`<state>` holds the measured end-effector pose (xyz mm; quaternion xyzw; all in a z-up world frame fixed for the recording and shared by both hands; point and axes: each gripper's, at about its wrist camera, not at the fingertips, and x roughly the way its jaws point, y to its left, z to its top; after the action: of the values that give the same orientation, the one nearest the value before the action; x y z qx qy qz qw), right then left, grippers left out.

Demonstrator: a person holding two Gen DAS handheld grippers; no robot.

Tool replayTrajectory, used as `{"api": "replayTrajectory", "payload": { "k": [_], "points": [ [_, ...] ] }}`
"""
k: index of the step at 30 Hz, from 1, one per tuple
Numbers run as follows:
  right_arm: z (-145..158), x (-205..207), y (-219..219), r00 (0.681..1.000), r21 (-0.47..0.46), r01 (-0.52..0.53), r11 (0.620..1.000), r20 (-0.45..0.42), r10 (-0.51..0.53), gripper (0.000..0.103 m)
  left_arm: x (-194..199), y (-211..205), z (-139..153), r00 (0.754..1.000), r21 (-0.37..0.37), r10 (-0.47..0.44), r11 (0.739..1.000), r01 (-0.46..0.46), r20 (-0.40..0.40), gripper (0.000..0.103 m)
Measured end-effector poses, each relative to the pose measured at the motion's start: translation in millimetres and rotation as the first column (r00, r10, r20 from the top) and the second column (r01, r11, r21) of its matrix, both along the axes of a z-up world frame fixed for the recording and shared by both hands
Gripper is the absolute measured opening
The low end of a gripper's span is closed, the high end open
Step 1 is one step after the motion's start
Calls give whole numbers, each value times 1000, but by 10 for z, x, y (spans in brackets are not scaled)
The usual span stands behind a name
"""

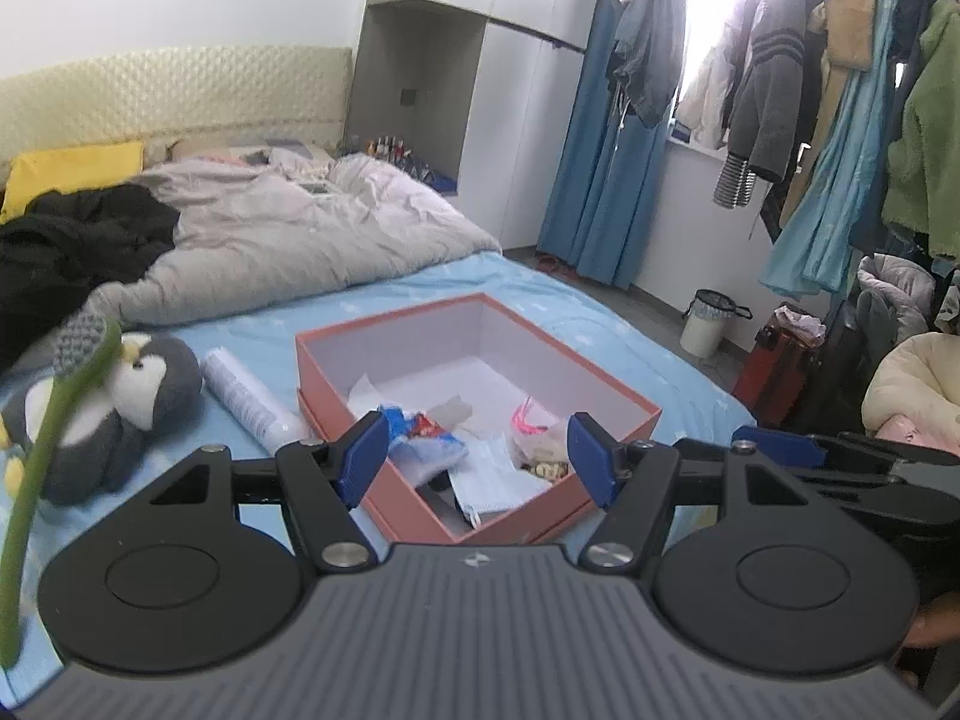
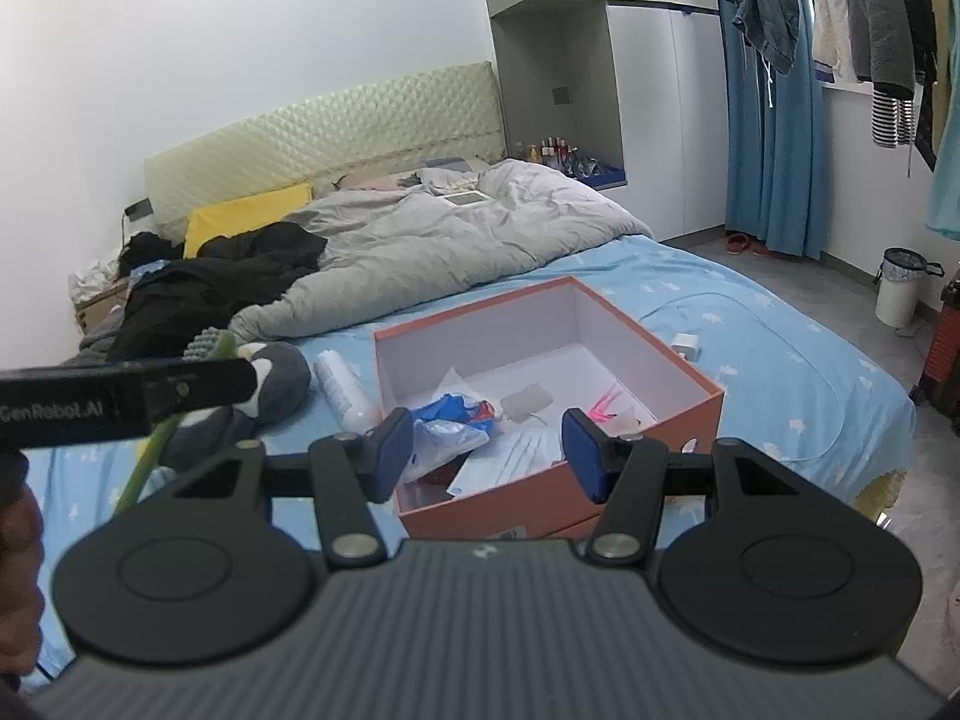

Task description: Organize soft objects

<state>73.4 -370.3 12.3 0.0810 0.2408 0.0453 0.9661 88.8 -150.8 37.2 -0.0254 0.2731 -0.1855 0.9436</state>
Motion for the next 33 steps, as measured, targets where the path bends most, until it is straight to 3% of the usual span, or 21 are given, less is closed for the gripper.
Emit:
{"api": "replayTrajectory", "payload": {
  "k": [10, 33],
  "points": [
    [-78, -40, 16, 1000, -6, 3, 1000, -20, -4, 58, 22, 117, -229, 998, 15, 37, 999, -37, -50, 71],
    [-62, -100, 59, 1000, -32, 5, 999, -7, -5, 58, -25, 141, -210, 998, 11, 41, 999, -40, -42, 71]
  ]
}}
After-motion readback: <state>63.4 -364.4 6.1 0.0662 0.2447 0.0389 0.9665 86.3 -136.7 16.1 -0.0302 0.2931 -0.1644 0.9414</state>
